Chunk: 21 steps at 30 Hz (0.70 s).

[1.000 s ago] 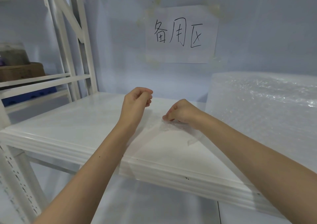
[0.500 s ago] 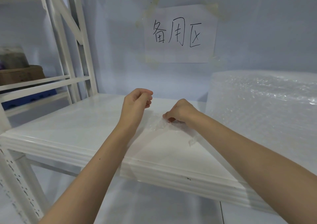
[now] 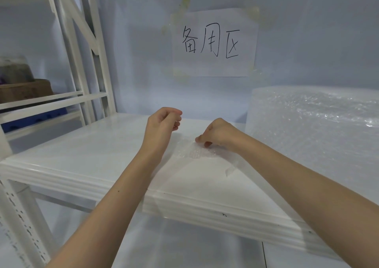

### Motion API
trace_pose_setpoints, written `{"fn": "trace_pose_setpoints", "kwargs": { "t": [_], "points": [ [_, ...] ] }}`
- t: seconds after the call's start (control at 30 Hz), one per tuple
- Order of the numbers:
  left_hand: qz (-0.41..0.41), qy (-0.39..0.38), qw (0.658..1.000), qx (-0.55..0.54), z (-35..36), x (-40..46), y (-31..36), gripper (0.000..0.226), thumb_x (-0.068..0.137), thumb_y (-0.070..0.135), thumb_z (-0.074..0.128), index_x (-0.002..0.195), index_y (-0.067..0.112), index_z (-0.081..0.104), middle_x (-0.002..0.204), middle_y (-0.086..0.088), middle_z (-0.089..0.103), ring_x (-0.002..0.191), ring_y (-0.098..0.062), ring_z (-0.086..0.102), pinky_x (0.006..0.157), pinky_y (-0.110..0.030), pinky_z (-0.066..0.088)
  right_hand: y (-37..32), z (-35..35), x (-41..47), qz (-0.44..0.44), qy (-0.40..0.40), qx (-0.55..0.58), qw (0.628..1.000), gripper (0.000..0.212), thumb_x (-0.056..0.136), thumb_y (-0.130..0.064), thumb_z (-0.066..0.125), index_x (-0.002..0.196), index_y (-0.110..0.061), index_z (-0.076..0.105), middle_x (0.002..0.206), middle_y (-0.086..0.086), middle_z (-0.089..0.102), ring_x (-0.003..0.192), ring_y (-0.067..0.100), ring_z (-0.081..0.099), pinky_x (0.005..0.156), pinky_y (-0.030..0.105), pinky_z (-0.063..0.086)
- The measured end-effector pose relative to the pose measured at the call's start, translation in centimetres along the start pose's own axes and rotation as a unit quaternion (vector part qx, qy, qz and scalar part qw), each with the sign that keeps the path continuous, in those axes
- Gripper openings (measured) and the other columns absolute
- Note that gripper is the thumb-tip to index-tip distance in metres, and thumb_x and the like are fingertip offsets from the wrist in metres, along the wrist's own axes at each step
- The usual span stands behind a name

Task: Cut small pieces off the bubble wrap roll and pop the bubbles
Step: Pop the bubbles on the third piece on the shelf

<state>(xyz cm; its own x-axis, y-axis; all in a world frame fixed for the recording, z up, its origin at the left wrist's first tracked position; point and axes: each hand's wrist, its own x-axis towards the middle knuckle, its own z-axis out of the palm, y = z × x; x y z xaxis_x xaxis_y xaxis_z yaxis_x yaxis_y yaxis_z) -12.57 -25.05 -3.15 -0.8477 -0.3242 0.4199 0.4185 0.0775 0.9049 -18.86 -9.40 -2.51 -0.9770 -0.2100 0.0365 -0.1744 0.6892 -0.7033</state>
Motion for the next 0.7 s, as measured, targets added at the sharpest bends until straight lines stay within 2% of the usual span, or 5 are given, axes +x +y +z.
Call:
{"fn": "trace_pose_setpoints", "kwargs": {
  "t": [0.1,0.23,0.33,0.47,0.7],
  "points": [
    [-0.001,0.000,1.000,0.000,0.0,0.0,0.0,0.017,0.090,0.008,0.053,0.088,0.011,0.069,0.084,-0.001,0.062,0.080,-0.018,0.059,0.084,-0.030,0.052,0.0,-0.3,-0.3,-0.014,0.011,-0.010,1.000,0.035,0.078,-0.038,0.073,0.082,-0.005,0.064,0.085,0.009,0.076,0.071,0.020,0.053,0.069,0.030,0.042],
    [-0.001,-0.002,1.000,0.001,0.0,0.0,0.0,0.017,0.091,0.008,0.053,0.089,0.012,0.069,0.084,-0.001,0.062,0.080,-0.018,0.059,0.085,-0.031,0.052,0.0,-1.0,-1.0,-0.031,0.003,-0.022,0.999,0.046,0.080,-0.038,0.070,0.094,0.006,0.067,0.092,0.010,0.075,0.075,0.020,0.056,0.071,0.031,0.044],
    [-0.002,-0.002,1.000,0.002,0.0,-0.1,0.0,0.017,0.091,0.009,0.053,0.089,0.012,0.070,0.085,-0.002,0.063,0.082,-0.018,0.060,0.087,-0.032,0.052,0.0,-1.7,-1.6,-0.039,-0.023,-0.096,0.994,0.038,0.082,-0.031,0.064,0.097,0.004,0.068,0.101,0.014,0.074,0.076,0.022,0.056,0.070,0.031,0.042],
    [0.001,-0.008,1.000,0.002,0.0,-0.1,0.0,0.018,0.090,0.009,0.053,0.088,0.013,0.070,0.085,-0.001,0.063,0.081,-0.018,0.059,0.087,-0.033,0.052,0.3,-2.8,-2.8,-0.059,-0.024,-0.163,0.985,0.038,0.085,-0.024,0.053,0.102,0.008,0.064,0.112,0.023,0.068,0.091,0.040,0.065,0.080,0.041,0.053],
    [0.010,-0.015,1.000,0.011,-0.1,-0.1,-0.3,0.018,0.090,0.011,0.053,0.087,0.013,0.071,0.085,-0.001,0.064,0.081,-0.018,0.060,0.087,-0.034,0.052,1.9,-3.5,-5.5,-0.073,-0.021,-0.213,0.974,0.015,0.076,-0.027,0.066,0.083,-0.015,0.072,0.089,0.001,0.073,0.084,0.020,0.070,0.077,0.037,0.057]
  ]
}}
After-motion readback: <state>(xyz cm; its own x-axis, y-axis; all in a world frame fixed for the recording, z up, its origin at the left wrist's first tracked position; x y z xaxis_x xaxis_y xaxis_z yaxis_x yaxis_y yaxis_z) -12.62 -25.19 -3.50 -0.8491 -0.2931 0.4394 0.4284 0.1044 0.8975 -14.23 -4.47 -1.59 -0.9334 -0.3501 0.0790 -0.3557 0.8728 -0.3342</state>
